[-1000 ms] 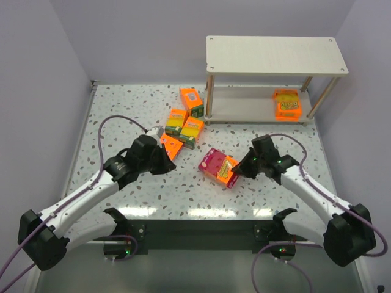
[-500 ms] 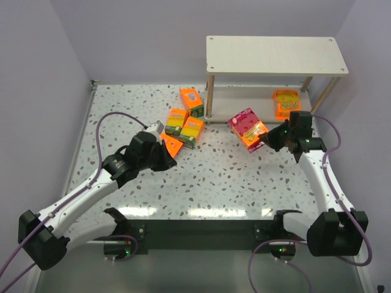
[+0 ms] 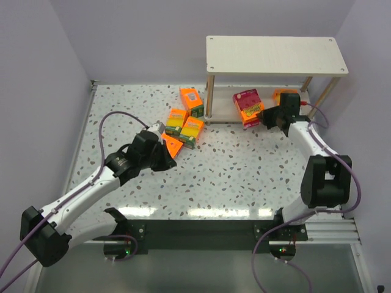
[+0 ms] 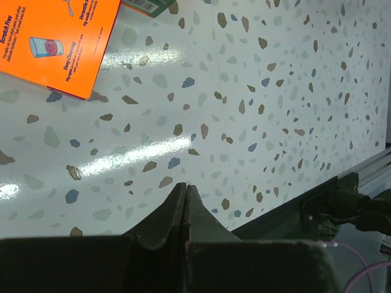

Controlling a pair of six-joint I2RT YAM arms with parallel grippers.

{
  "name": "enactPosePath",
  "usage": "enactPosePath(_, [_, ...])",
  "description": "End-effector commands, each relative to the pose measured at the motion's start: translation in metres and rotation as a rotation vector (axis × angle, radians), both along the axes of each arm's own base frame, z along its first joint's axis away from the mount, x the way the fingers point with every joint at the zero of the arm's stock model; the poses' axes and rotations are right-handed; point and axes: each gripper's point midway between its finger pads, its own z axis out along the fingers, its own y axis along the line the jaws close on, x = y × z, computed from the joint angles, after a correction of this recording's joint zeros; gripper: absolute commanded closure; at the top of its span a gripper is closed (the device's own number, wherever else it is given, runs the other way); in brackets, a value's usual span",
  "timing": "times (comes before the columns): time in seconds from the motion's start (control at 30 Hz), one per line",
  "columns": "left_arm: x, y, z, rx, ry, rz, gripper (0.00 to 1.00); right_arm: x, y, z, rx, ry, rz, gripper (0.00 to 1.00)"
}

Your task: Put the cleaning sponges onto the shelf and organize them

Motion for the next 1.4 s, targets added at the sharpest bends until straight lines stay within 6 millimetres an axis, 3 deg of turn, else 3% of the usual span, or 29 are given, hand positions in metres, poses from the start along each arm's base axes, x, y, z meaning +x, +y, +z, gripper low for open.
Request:
enactPosePath(0.0, [0.009, -0.003, 0.013, -0.013, -0.024, 0.003, 1.00, 0.041, -0.013, 0.032, 0.013, -0.109, -0.111, 1.00])
enactPosePath(0.33, [0.017, -0.006, 0.011, -0.017, -0.010, 0.012, 1.00, 0.072, -0.034, 0.004, -0.019, -0.029, -0.250, 1.00])
enactPosePath(0.63, [0.019, -0.006, 0.010, -0.020, 0.000, 0.027, 1.00, 0.069, -0.048, -0.016, -0.037, 0.041, -0.355, 1.00])
enactPosePath(1.13, [0.020, -0.003, 0.013, -0.015, 0.002, 0.045, 1.00, 0.079, -0.050, -0.026, -0.010, 0.061, -0.405, 1.00])
enactPosePath(1.37, [0.020, 0.000, 0.016, -0.006, -0.005, 0.045, 1.00, 0.086, -0.047, -0.020, 0.012, 0.034, -0.407, 0.97])
